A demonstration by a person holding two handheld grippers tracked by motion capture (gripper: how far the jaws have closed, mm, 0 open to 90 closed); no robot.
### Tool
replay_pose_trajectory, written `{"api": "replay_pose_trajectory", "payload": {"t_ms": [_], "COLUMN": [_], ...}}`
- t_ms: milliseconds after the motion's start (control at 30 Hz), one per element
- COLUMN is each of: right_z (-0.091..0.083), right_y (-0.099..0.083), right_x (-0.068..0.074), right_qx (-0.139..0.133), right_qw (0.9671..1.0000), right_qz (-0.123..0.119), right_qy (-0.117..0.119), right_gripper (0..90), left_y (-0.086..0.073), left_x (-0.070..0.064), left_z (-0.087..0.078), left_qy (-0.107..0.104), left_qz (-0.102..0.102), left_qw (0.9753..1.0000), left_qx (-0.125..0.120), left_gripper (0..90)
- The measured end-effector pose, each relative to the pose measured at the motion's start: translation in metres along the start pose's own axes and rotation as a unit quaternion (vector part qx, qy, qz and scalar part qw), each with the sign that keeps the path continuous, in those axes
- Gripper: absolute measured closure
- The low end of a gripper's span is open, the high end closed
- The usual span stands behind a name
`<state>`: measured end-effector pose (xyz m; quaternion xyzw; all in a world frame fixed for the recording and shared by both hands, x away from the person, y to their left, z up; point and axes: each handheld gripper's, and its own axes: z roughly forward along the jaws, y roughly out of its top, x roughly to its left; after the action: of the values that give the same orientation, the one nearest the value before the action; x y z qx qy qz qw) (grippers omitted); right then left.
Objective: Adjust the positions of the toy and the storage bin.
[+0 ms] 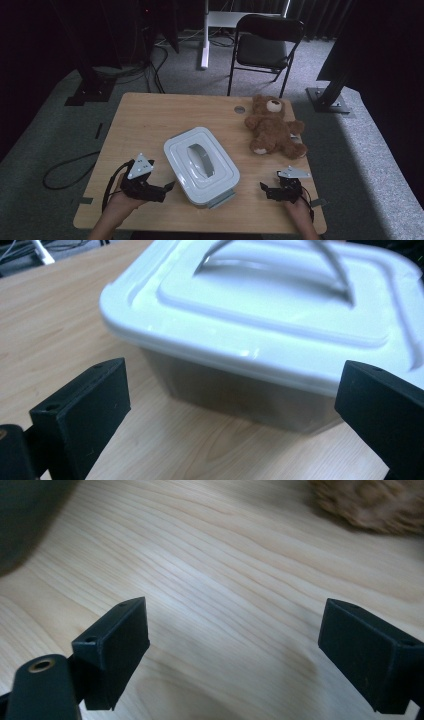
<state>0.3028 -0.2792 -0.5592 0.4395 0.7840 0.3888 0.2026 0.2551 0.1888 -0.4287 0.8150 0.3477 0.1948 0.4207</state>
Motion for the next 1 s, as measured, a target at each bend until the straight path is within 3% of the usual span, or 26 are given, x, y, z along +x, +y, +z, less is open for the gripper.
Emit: {"api": "replay_pose_trajectory", "payload": {"t_ms": [33, 133, 200, 467, 933, 1000], "right_z": [-0.002, -0.004, -0.006, -0.013, -0.013, -0.011], "right_y": [-0.001, -0.004, -0.005, -0.013, -0.013, -0.013], "right_x": [-0.001, -0.005, -0.004, -0.013, -0.01, -0.009], "right_qx": [0.001, 0.003, 0.001, -0.017, -0.01, -0.003], "right_qw": [0.9998, 0.9997, 0.9992, 0.9963, 0.9969, 0.9972], "right_qz": [-0.001, 0.014, 0.02, 0.077, 0.064, 0.059], "right_qy": [-0.019, -0.018, -0.035, -0.036, -0.044, -0.045], "right_gripper": [12.1, 12.1, 11.0, 10.9, 11.0, 11.0], "left_y": [0.002, 0.01, 0.016, 0.037, 0.057, 0.058], "left_x": [-0.001, -0.005, -0.008, -0.02, -0.038, -0.038], "left_z": [0.0, 0.002, 0.004, 0.02, 0.063, 0.068], "left_qy": [-0.004, -0.011, -0.019, -0.035, -0.072, -0.072], "left_qz": [0.0, 0.008, 0.01, 0.022, 0.023, 0.022], "left_qw": [1.0, 0.9999, 0.9998, 0.9991, 0.9965, 0.9965], "left_qx": [-0.002, -0.003, -0.004, -0.003, 0.035, 0.037], "left_gripper": [1.9, 1.9, 1.9, 1.9, 2.1, 6.3]}}
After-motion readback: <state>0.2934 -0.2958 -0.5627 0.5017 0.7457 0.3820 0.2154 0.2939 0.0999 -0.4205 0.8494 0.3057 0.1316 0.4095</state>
